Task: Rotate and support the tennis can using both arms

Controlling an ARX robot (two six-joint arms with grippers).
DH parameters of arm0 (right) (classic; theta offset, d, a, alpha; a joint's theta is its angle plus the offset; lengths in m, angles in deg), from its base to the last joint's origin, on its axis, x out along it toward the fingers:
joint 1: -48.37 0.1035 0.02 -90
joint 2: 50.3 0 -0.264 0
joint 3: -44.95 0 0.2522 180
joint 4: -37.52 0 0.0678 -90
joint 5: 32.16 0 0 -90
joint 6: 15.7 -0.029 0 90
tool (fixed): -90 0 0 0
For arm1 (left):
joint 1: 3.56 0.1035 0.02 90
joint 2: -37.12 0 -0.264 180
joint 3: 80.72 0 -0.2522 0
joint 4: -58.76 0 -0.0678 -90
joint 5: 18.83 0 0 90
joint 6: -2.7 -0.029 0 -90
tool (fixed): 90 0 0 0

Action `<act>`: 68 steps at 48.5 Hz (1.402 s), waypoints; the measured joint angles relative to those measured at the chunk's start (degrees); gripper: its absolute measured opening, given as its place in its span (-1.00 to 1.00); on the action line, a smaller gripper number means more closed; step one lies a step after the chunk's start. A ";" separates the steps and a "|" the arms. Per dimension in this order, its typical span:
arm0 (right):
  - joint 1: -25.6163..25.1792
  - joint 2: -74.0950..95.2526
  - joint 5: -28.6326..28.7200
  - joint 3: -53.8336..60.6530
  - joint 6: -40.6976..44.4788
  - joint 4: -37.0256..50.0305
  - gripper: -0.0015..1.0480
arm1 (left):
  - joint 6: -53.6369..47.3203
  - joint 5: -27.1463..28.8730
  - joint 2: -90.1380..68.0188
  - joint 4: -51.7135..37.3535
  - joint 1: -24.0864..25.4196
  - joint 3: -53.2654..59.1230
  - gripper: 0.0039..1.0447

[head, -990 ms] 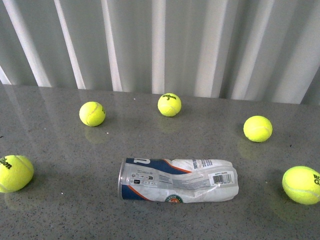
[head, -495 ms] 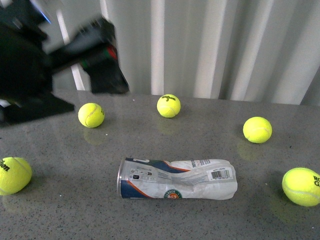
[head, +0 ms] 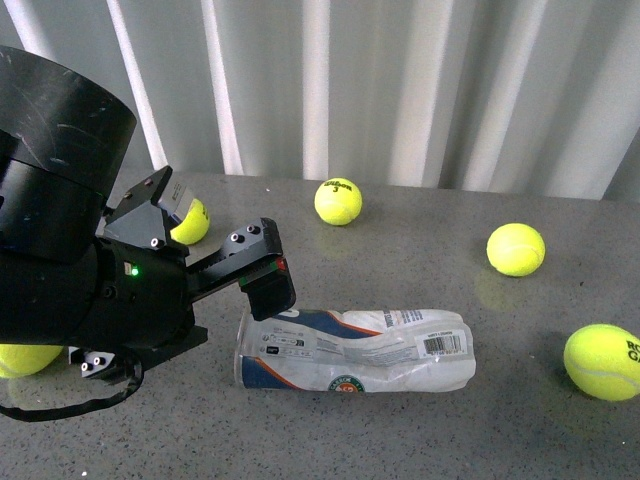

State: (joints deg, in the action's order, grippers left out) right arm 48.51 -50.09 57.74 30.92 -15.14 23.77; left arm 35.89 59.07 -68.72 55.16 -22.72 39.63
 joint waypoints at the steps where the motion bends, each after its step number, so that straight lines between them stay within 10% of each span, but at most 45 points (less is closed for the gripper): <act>1: 0.00 0.00 0.00 0.00 0.00 0.00 0.87 | 0.15 -0.07 -0.37 -0.59 0.07 0.00 0.88; 33: 0.00 0.00 0.00 0.00 0.00 0.00 0.87 | 11.96 -5.92 -7.32 -10.73 -2.51 -0.24 0.88; 57: 0.00 0.00 0.00 0.00 0.00 0.00 0.87 | 14.12 -6.82 -7.93 -10.64 -2.21 0.09 -0.78; 68: 0.00 0.00 0.00 0.00 0.00 0.00 0.87 | 15.30 -8.02 -2.97 -9.22 -0.37 1.22 -0.90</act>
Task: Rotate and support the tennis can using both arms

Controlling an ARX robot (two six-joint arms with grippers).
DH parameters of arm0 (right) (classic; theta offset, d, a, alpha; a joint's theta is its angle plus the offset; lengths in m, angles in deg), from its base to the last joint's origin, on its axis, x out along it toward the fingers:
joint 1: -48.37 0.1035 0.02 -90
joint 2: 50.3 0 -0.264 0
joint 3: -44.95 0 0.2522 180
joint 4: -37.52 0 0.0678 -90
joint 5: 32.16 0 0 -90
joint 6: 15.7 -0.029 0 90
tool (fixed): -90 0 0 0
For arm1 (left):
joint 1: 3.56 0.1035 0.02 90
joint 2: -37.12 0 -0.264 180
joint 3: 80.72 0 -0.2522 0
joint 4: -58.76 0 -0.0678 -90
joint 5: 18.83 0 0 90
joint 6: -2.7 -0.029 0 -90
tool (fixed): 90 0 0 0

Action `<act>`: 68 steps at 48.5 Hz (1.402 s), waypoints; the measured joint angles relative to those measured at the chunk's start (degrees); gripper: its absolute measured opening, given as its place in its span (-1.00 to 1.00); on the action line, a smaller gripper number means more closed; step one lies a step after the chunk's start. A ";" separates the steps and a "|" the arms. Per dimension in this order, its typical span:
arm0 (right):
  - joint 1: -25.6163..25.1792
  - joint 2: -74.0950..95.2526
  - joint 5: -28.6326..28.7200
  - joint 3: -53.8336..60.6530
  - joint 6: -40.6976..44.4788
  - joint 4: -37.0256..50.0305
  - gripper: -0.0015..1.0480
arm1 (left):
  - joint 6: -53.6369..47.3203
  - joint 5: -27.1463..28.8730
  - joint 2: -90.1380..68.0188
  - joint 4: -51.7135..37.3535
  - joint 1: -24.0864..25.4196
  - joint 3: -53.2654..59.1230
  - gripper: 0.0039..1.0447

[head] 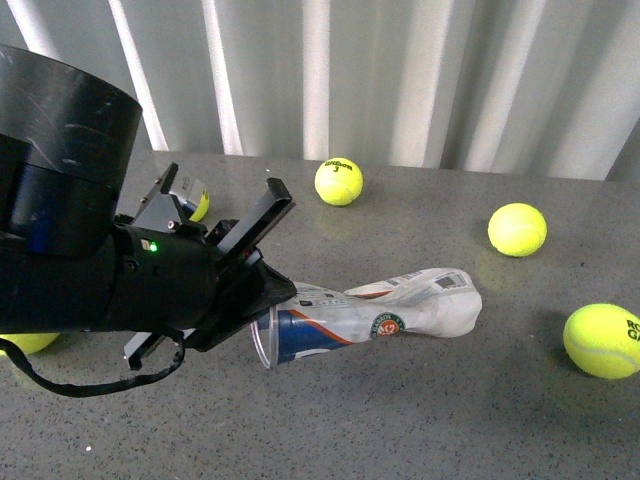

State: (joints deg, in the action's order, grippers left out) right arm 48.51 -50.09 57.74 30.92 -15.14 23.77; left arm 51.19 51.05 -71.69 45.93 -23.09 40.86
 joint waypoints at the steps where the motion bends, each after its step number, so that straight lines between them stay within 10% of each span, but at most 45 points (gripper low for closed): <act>1: 0.00 0.00 0.00 0.00 0.00 0.00 0.87 | -0.02 -0.02 0.33 0.42 0.09 0.00 -0.90; 17: 0.00 0.00 0.00 0.00 0.00 0.00 0.87 | -23.91 -2.27 20.35 36.63 2.40 -16.98 -0.94; 41: 0.00 0.00 0.00 0.00 0.00 0.00 0.87 | -81.46 15.65 5.46 94.20 -6.64 -67.08 -0.94; 68: 0.00 0.00 0.00 0.00 0.00 0.00 0.87 | -90.12 18.82 -0.68 87.10 -15.47 -59.10 -0.94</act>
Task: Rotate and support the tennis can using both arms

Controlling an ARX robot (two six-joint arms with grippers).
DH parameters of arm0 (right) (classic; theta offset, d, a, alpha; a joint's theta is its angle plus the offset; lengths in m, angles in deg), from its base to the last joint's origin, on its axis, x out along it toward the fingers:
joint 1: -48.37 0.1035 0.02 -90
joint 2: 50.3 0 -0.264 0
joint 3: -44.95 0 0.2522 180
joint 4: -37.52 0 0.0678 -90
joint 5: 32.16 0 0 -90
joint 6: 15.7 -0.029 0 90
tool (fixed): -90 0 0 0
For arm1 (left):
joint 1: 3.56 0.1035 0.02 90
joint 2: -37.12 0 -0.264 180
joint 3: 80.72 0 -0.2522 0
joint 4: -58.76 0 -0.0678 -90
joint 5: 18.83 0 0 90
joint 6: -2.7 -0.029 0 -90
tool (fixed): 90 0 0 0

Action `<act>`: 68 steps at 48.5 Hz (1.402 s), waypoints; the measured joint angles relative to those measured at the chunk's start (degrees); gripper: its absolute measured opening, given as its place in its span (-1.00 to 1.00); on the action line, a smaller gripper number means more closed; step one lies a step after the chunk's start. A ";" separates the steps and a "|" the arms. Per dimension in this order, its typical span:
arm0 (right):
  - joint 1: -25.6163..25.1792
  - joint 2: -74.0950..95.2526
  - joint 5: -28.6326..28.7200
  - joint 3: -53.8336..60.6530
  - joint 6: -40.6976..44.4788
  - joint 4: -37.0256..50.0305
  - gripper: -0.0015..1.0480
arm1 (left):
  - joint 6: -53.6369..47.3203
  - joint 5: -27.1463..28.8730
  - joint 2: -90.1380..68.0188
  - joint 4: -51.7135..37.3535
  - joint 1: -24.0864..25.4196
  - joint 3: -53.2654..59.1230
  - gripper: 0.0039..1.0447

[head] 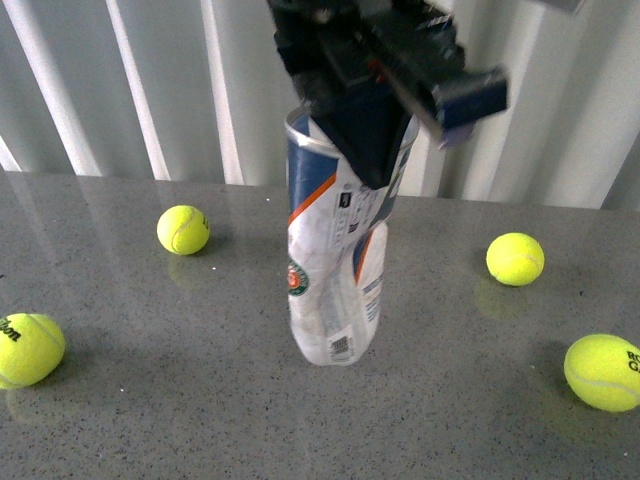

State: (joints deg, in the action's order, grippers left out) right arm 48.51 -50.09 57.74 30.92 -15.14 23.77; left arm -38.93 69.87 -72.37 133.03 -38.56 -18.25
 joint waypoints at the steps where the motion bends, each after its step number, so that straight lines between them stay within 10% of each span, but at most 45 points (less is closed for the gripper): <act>1: 0.00 0.00 0.00 0.00 0.00 0.00 0.87 | -0.26 0.31 -0.02 -0.35 0.04 0.74 -0.94; 46: 0.00 0.00 0.00 0.00 0.00 0.00 0.87 | 4.81 -1.64 -3.63 -9.29 1.46 6.49 -0.94; 68: 0.00 0.00 0.00 0.00 0.00 0.00 0.87 | 6.36 -1.95 -3.30 -6.12 1.46 4.04 0.59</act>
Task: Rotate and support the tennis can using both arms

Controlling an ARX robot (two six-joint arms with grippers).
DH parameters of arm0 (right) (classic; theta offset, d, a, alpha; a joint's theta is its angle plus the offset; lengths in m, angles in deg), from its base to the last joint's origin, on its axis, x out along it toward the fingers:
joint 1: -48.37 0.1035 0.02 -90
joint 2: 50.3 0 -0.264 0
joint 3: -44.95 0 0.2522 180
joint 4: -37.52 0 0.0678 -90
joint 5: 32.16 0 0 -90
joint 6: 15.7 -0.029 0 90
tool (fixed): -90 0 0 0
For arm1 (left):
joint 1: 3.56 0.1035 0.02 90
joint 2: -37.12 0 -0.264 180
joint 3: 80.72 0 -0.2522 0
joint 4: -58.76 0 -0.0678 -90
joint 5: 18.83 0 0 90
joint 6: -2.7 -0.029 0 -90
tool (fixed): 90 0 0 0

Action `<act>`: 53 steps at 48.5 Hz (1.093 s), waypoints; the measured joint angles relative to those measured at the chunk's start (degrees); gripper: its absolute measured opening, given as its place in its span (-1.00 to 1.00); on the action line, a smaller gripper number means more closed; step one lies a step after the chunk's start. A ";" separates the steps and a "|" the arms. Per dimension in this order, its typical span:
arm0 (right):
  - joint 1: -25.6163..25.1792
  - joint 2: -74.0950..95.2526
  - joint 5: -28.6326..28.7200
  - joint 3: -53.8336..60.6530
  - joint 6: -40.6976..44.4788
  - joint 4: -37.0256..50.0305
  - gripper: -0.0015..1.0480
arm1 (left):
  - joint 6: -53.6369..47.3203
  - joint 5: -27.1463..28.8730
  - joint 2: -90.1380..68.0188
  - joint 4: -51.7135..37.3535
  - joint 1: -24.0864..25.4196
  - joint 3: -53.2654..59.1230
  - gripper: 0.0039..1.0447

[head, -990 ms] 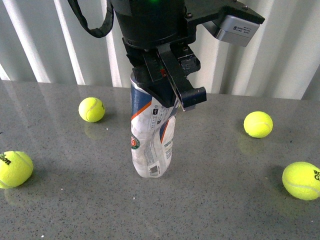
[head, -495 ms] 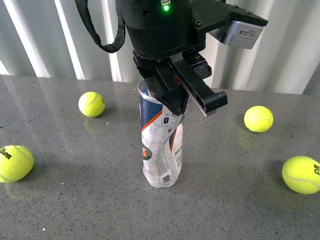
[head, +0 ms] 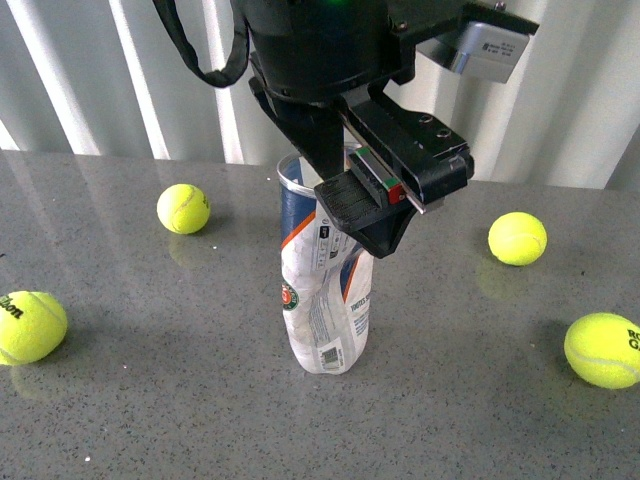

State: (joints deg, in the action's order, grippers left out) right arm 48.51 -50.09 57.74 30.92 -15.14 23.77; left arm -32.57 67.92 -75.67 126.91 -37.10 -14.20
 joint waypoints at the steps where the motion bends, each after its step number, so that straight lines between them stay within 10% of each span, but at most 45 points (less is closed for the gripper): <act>1: 0.00 0.00 0.00 0.00 0.00 0.00 0.87 | 0.00 -0.07 0.17 0.17 0.00 -0.24 0.63; 5: 0.00 0.00 0.00 0.00 0.00 0.00 0.87 | 1.03 -2.51 1.81 2.08 0.44 -3.02 0.91; 21: 0.00 0.00 0.00 0.00 0.00 0.00 0.87 | 9.31 -11.15 16.28 0.39 7.58 -8.02 0.88; 40: 0.00 0.00 0.02 0.00 0.00 0.00 0.87 | 26.27 -13.53 44.41 -19.58 19.21 22.23 0.88; 46: 0.00 0.00 0.00 0.00 0.00 0.00 0.87 | 32.85 12.83 58.84 -53.81 20.61 47.91 0.38; 53: 0.00 0.00 0.13 0.00 0.02 0.00 0.87 | 34.58 12.55 68.48 -67.76 24.37 67.30 -0.28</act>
State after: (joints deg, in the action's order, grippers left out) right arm 48.51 -50.09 57.87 30.92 -15.12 23.77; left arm 2.01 80.47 -7.20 59.16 -12.73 53.10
